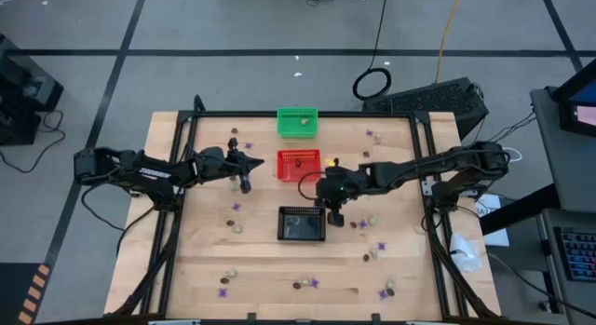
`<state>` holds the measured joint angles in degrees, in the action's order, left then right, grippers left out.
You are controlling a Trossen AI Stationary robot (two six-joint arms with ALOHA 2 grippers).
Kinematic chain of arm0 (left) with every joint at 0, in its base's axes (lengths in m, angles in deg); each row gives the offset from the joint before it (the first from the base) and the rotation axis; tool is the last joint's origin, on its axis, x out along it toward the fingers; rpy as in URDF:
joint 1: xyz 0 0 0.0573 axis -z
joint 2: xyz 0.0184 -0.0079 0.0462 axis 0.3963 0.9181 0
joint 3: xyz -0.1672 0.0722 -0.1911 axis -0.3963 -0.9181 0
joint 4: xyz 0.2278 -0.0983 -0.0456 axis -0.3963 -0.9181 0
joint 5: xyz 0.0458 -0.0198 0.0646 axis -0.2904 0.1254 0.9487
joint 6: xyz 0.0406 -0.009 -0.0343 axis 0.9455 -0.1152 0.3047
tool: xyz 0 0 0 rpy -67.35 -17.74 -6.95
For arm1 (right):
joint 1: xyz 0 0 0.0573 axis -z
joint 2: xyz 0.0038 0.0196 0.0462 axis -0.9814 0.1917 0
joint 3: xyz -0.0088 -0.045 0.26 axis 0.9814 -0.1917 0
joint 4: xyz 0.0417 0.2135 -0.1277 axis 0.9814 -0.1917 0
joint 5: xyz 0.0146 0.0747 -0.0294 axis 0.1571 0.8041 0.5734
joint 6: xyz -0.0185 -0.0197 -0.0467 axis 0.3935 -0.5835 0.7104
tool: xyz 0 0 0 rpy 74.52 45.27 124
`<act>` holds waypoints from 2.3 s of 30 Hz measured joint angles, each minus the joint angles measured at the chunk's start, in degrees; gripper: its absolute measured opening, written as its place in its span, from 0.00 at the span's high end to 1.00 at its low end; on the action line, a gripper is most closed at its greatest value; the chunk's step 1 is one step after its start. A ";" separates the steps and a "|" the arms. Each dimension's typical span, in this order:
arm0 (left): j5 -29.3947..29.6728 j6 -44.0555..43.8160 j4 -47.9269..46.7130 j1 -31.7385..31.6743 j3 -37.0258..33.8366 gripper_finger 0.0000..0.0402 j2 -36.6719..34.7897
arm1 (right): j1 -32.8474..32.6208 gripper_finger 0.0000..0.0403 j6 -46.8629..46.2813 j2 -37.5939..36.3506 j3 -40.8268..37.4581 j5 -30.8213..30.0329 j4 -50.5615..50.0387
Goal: Sort Halloween decoration
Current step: Put the violet spider toy into the black basket, then put the black skull toy into the red basket
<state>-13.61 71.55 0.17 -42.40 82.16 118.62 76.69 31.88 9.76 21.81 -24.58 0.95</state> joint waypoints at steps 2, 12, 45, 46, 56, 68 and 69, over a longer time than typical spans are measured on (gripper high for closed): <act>-0.01 0.00 -0.11 0.00 0.00 0.99 0.00 | -0.87 0.99 -1.07 1.37 0.00 1.08 2.16; -0.01 -0.04 -0.50 0.00 -0.01 0.99 0.00 | -2.00 0.99 -3.92 8.08 0.00 3.97 9.04; -1.66 1.73 -32.34 0.23 11.59 0.99 -0.37 | -0.30 0.96 13.31 4.35 8.03 0.17 -7.16; -2.13 2.06 -35.51 0.38 12.99 0.99 -0.39 | 0.42 0.98 14.60 3.16 7.36 -0.62 -6.75; -2.13 5.07 -68.59 0.59 27.37 1.00 -0.39 | 10.12 1.00 18.59 -7.41 -11.07 -0.82 16.05; -2.04 8.41 -88.56 0.31 33.56 1.00 0.07 | 20.57 1.00 24.55 -14.55 -14.27 -0.48 23.80; -2.08 8.99 -89.05 0.04 33.57 0.99 0.32 | 21.31 1.00 24.59 -15.10 -14.27 -0.16 23.90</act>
<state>-15.70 80.54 -88.88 -42.35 115.74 118.94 98.01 56.47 -5.34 7.53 -24.74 24.86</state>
